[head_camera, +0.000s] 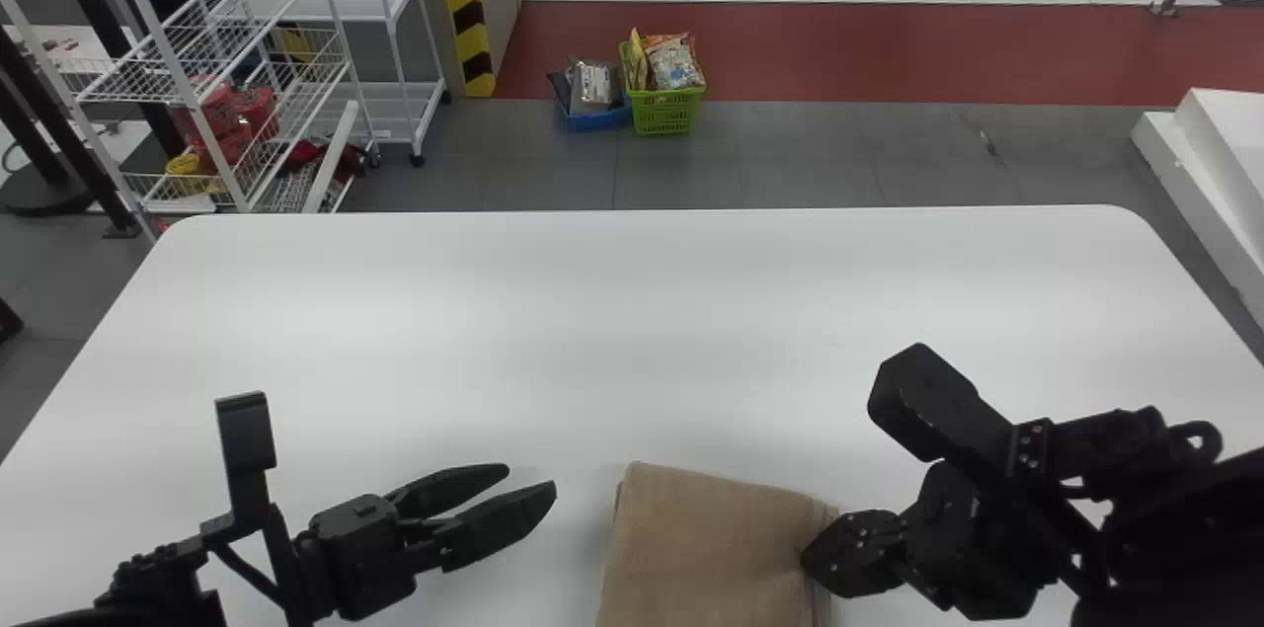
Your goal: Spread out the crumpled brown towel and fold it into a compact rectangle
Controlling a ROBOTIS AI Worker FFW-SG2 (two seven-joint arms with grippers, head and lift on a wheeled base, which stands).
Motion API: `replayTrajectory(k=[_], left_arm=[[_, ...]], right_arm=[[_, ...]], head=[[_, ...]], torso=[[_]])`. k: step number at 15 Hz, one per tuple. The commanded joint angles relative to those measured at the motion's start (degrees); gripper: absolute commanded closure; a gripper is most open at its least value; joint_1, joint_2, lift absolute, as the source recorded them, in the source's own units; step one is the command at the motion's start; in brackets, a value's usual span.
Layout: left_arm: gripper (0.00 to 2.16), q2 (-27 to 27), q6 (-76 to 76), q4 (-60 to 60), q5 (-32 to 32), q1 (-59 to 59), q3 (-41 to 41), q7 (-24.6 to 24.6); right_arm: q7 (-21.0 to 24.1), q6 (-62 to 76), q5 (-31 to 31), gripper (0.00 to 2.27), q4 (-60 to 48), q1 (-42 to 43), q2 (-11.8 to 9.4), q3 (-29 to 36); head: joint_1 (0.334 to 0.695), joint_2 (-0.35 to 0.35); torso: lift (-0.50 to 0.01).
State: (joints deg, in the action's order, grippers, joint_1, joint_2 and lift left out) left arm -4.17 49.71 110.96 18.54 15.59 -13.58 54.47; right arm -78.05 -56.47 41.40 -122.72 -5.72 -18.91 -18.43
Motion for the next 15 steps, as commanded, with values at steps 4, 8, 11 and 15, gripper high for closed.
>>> replayTrajectory(k=[4, 8, 11, 15], left_arm=[[0.12, -0.1, 0.0, 0.2, 0.0, 0.0, 0.0, -0.2], [0.12, -0.1, 0.0, 0.2, 0.0, 0.1, -0.5, -0.1], [0.12, -0.1, 0.0, 0.3, 0.3, 0.3, -1.1, 0.1], [0.12, -0.1, 0.0, 0.2, 1.2, -0.1, -2.4, -0.2]], right_arm=[[-0.3, 1.0, 0.3, 1.66, 4.9, 4.8, 1.6, -0.6], [-0.3, 2.9, 0.3, 1.66, 10.6, 8.7, 4.0, -0.6], [-0.3, 2.9, -1.1, 1.63, 10.2, 9.0, 4.8, 2.2], [-0.3, -6.2, -7.7, 0.15, -0.1, 7.8, 4.9, 11.3]], head=[[0.695, 0.027], [0.695, 0.036], [0.695, 0.047], [0.695, 0.033]], torso=[[-0.127], [-0.127], [-0.127], [-0.127]])
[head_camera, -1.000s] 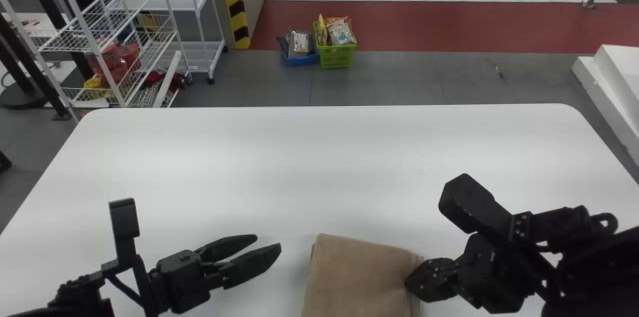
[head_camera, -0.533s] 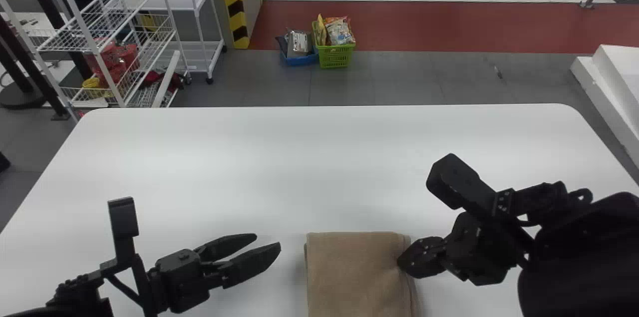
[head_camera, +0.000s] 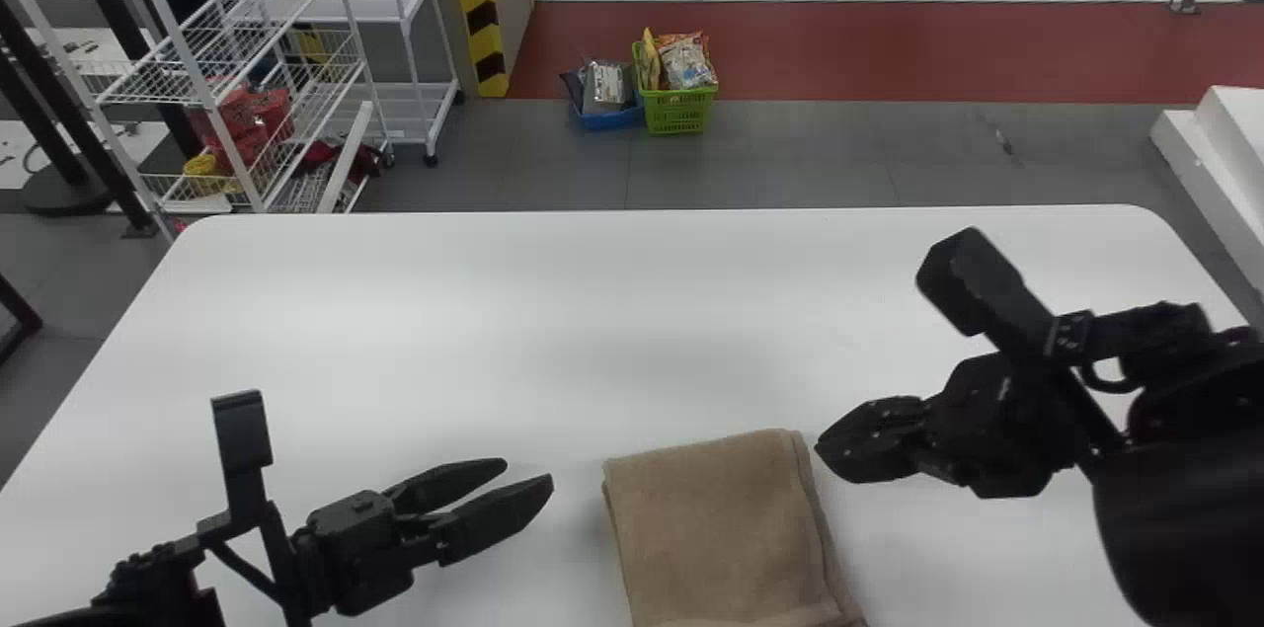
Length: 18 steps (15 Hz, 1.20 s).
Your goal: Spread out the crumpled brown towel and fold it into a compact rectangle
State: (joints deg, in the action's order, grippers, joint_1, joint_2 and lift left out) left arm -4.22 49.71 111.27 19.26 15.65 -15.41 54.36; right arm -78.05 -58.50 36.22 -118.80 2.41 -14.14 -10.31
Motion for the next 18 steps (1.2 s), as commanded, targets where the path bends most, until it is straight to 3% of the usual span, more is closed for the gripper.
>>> replayTrajectory(k=[1, 2, 3, 6, 7, 8, 10, 14, 18], left_arm=[[0.12, 0.0, 0.0, -0.1, 1.0, -0.4, -0.9, -0.6], [0.12, 0.0, 0.0, -0.2, 1.5, -0.4, -1.3, -1.0], [0.12, 0.2, 0.0, -0.2, 1.9, -0.3, -1.9, -1.5], [0.12, 0.4, -8.3, 0.0, 1.8, 1.5, -2.0, -6.2], [0.12, 0.4, -12.8, 0.0, 1.8, 2.5, -1.6, -8.5], [0.12, 0.7, -17.4, -0.1, 1.9, 3.7, -1.4, -11.0], [0.12, 1.1, -25.8, -0.7, 2.9, 5.7, -1.0, -16.1], [0.12, 1.1, -38.8, 0.0, 2.4, 9.6, 0.5, -23.0], [0.12, 1.9, -40.4, 3.5, -8.4, 11.5, 2.1, -27.7]], right_arm=[[-0.3, -7.9, -5.6, 0.05, -6.7, -0.8, 1.4, 6.3], [-0.3, -9.0, -8.3, 0.04, -8.3, -1.5, 3.1, 8.9], [2.6, -9.3, -10.5, 0.04, -9.0, -3.2, 5.0, 11.3], [22.3, -2.5, -14.5, 0.04, -9.0, -11.1, 9.0, 13.4], [28.6, 4.7, -19.2, 0.05, -8.9, -13.8, 10.0, 15.1], [31.5, 11.6, -23.4, 0.05, -8.0, -15.7, 10.4, 16.7], [33.5, 26.7, -28.8, 0.06, -5.4, -19.2, 11.3, 18.8], [40.7, 51.2, -30.9, 0.06, -0.2, -25.7, 13.7, 20.9], [41.3, 58.2, -32.7, 0.06, 1.4, -28.4, 14.2, 23.1]], head=[[0.695, 0.027], [0.695, 0.021], [0.695, 0.018], [0.695, 0.011], [0.695, 0.004], [0.695, 0.000], [0.695, 0.022], [0.695, 0.068], [0.695, 0.070]], torso=[[-0.127], [-0.127], [-0.127], [-0.127], [-0.127], [-0.127], [-0.127], [-0.127], [-0.127]])
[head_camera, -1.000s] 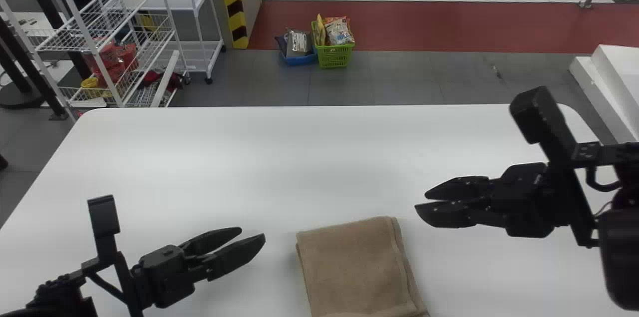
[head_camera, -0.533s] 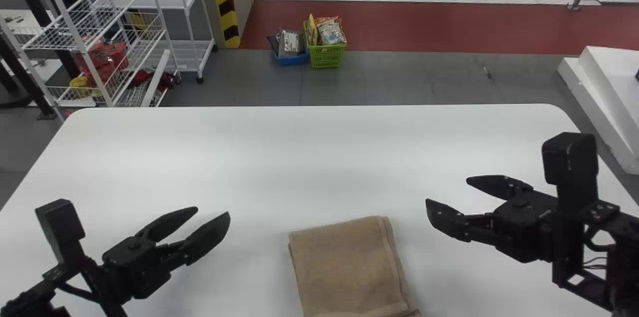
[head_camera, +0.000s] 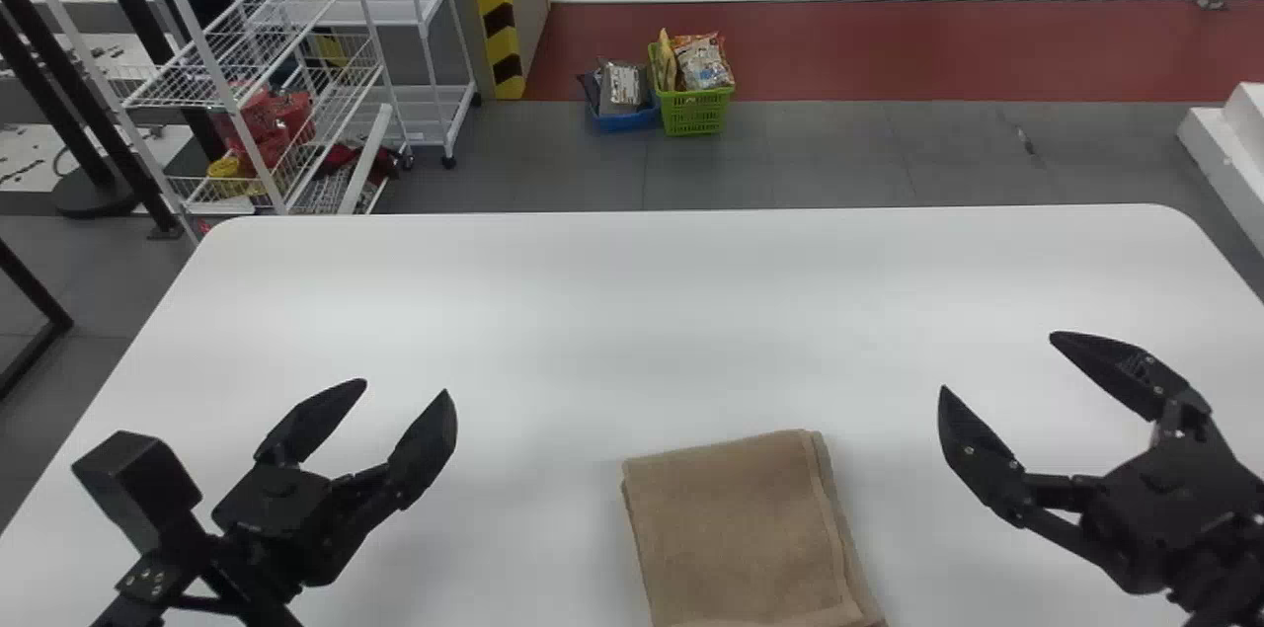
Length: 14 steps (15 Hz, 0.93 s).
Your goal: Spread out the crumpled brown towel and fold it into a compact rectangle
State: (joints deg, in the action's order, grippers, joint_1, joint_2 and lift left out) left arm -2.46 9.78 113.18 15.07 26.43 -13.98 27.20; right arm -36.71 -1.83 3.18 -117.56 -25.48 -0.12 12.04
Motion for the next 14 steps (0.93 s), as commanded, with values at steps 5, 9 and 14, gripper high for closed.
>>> replayTrajectory(k=[5, 9, 14], left_arm=[[0.12, 0.1, 2.7, 1.3, -6.4, 1.6, -0.1, 0.8], [0.12, 0.2, -1.0, 1.3, -4.1, 2.2, -2.6, -1.8], [0.13, 0.2, -9.6, 1.3, 2.1, 4.1, -4.7, -5.9]], right_arm=[[0.1, 4.9, 0.0, 0.06, 0.6, -1.7, 0.2, 1.1], [0.8, 4.7, 0.4, 0.06, 0.7, -1.7, 0.2, -2.6], [1.2, 5.7, 0.0, 0.06, 1.5, -1.9, 0.2, -2.8]], head=[[0.695, 0.045], [0.695, 0.098], [0.695, 0.170]], torso=[[-0.127], [-0.127], [-0.127]])
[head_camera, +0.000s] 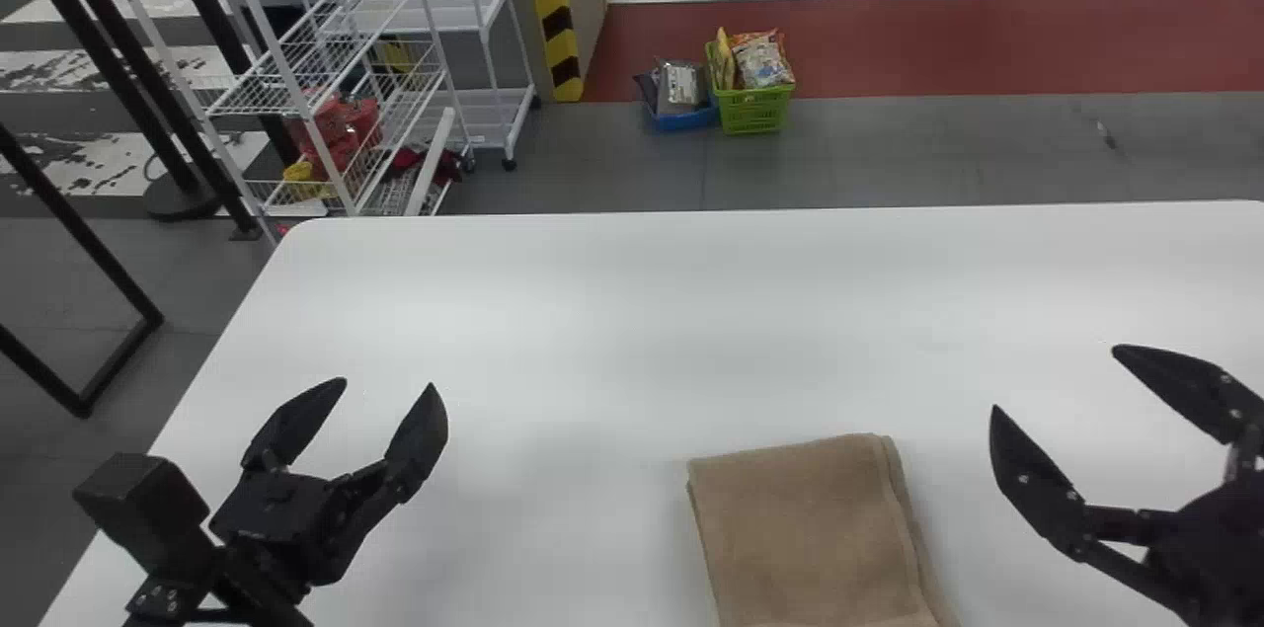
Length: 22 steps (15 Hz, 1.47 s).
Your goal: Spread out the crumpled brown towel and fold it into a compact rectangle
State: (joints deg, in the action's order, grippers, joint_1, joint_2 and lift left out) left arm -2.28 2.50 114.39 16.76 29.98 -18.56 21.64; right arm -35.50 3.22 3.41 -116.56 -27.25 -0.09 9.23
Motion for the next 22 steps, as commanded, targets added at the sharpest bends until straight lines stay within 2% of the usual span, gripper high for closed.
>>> replayTrajectory(k=[1, 5, 6, 12, 22], left_arm=[[0.13, -0.2, -2.2, -0.1, 0.4, 0.5, -0.1, -0.3], [0.13, -1.2, -1.8, -0.6, 0.3, 1.0, -1.4, 0.4], [0.13, -1.1, -1.8, -0.3, 0.3, 1.4, -1.7, 0.4], [0.13, -1.0, -1.7, -0.1, 1.3, 2.5, -3.2, 1.7], [0.13, -0.8, -1.5, -0.5, 1.3, 2.5, -3.2, 2.3]], right_arm=[[-0.1, 1.7, -0.4, 0.06, 0.9, -0.2, 0.1, 0.0], [0.3, 2.8, -0.2, 0.07, 1.0, -1.0, 0.1, -2.0], [1.8, 3.0, 1.5, 0.07, 0.9, -1.0, 0.1, -2.6], [2.9, 2.8, 1.2, 0.07, 0.4, -2.2, 0.1, -2.8], [3.6, 2.8, 1.0, 0.07, 0.3, -2.4, 0.1, -2.2]], head=[[0.695, 0.188], [0.695, 0.209], [0.695, 0.221], [0.695, 0.257], [0.695, 0.247]], torso=[[-0.127], [-0.127], [-0.127], [-0.127], [-0.127]])
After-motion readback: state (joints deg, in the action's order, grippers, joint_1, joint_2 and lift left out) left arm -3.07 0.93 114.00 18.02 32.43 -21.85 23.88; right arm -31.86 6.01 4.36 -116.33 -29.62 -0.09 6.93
